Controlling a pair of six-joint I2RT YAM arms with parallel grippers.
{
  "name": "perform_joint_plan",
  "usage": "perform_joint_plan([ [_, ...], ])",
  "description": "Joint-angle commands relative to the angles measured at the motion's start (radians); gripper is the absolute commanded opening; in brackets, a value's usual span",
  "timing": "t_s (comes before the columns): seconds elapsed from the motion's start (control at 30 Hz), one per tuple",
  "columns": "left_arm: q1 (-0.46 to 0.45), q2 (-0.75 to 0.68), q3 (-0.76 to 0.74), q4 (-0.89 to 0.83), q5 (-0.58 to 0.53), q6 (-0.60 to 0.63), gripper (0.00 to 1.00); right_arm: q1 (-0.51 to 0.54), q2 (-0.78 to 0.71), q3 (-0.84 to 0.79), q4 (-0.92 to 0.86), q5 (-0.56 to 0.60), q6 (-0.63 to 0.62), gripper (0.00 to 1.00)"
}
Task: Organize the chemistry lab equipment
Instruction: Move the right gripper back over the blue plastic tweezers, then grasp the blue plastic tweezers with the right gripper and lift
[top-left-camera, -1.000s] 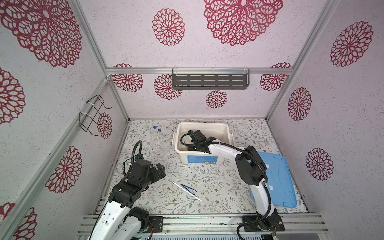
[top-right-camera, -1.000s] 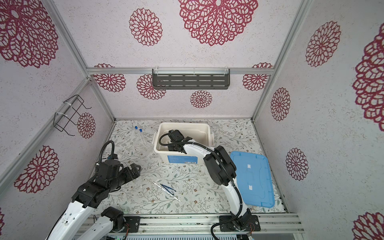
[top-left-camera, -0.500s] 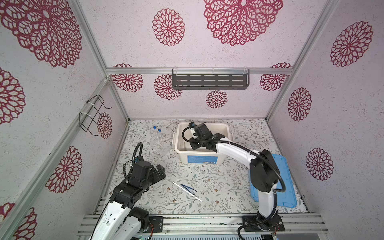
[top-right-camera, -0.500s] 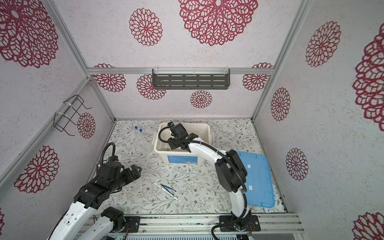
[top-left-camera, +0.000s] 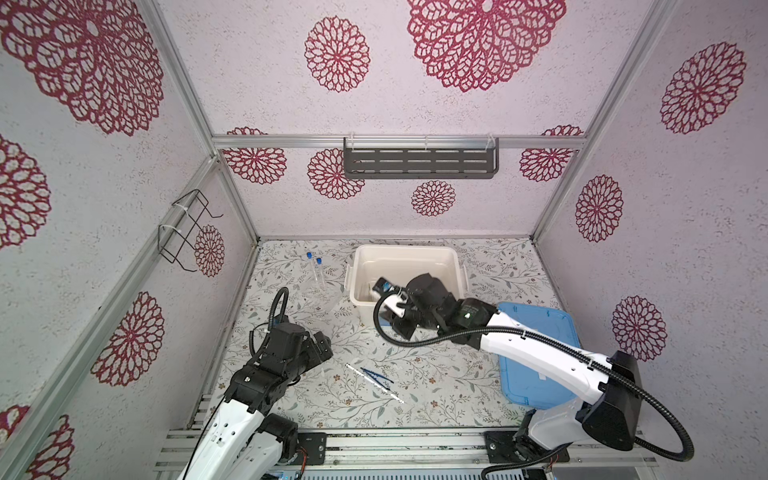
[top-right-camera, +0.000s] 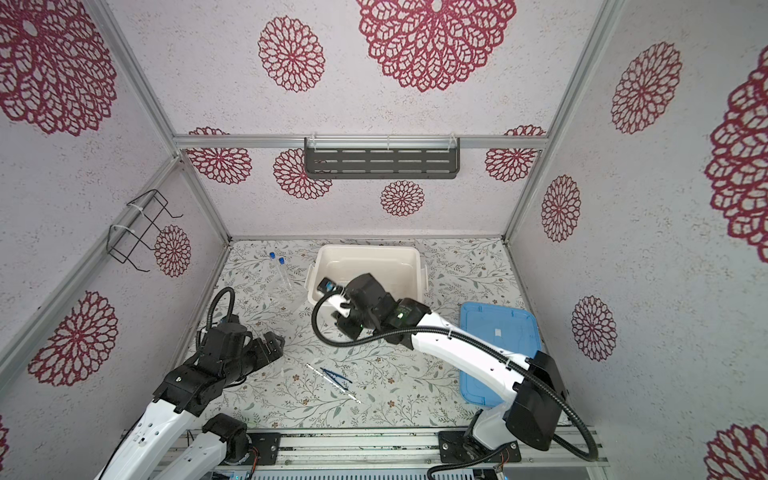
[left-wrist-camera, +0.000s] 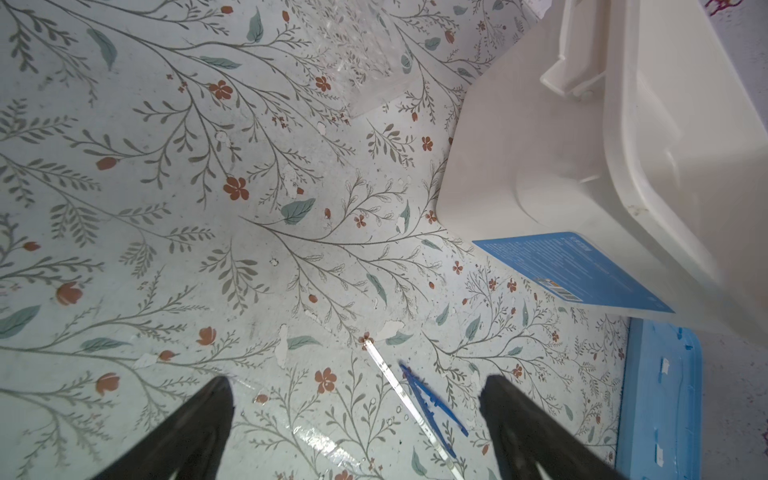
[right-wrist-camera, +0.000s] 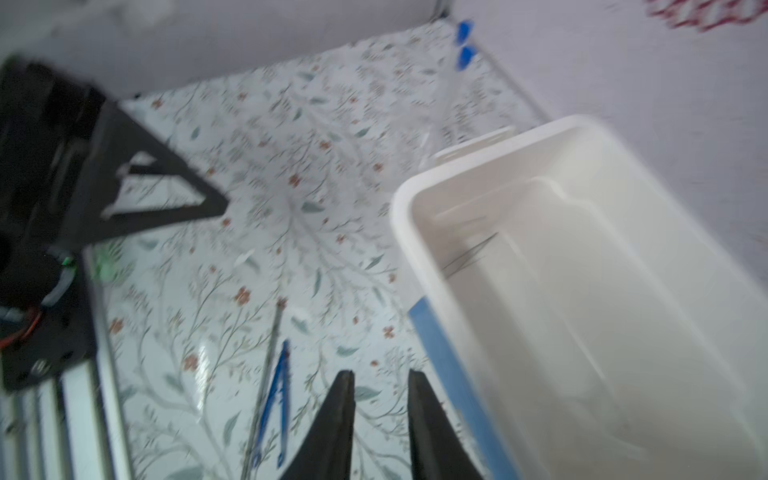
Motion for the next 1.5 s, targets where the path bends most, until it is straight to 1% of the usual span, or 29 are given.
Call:
perform_joint_plan([
  [0.0, 0.01, 0.01, 0.0, 0.032, -0.03, -0.025, 0.97, 0.027, -0.034, -0.126, 0.044, -0.074, -0.051, 0.35],
  [0.03, 0.01, 0.01, 0.0, 0.032, -0.034, -0.024, 0.97, 0.031, -0.033, -0.166, 0.067, -0.083, -0.038, 0.37],
  [0.1, 0.013, 0.011, -0.001, 0.035, -0.036, -0.024, 0.97, 0.032, -0.019, -0.223, 0.091, -0.123, -0.031, 0.38],
  [0.3, 0.018, 0.017, -0.017, 0.046, -0.024, -0.038, 0.97, 0.037, 0.026, -0.361, 0.225, -0.116, -0.024, 0.38],
  [0.47, 0.02, 0.013, -0.017, 0.044, -0.026, -0.036, 0.97, 0.074, 0.104, -0.364, 0.24, -0.114, -0.032, 0.37],
  [0.63, 0.024, 0.005, -0.027, 0.041, -0.022, -0.045, 0.97, 0.088, 0.138, -0.381, 0.288, -0.1, -0.016, 0.39],
  [0.8, 0.028, -0.013, -0.032, 0.041, -0.022, -0.049, 0.97, 0.103, 0.175, -0.389, 0.303, -0.089, -0.009, 0.38],
  [0.97, 0.033, -0.012, -0.035, 0.041, -0.015, -0.047, 0.97, 0.111, 0.205, -0.409, 0.323, -0.063, 0.009, 0.33],
  [1.23, 0.037, -0.021, -0.037, 0.039, -0.013, -0.049, 0.97, 0.111, 0.214, -0.441, 0.342, -0.024, 0.026, 0.15],
  [1.3, 0.037, -0.019, -0.038, 0.041, -0.009, -0.049, 0.98, 0.119, 0.216, -0.44, 0.336, 0.037, 0.032, 0.11],
  [1.47, 0.037, -0.011, -0.035, 0.047, 0.0, -0.048, 0.98, 0.129, 0.18, -0.461, 0.379, 0.102, 0.049, 0.05],
])
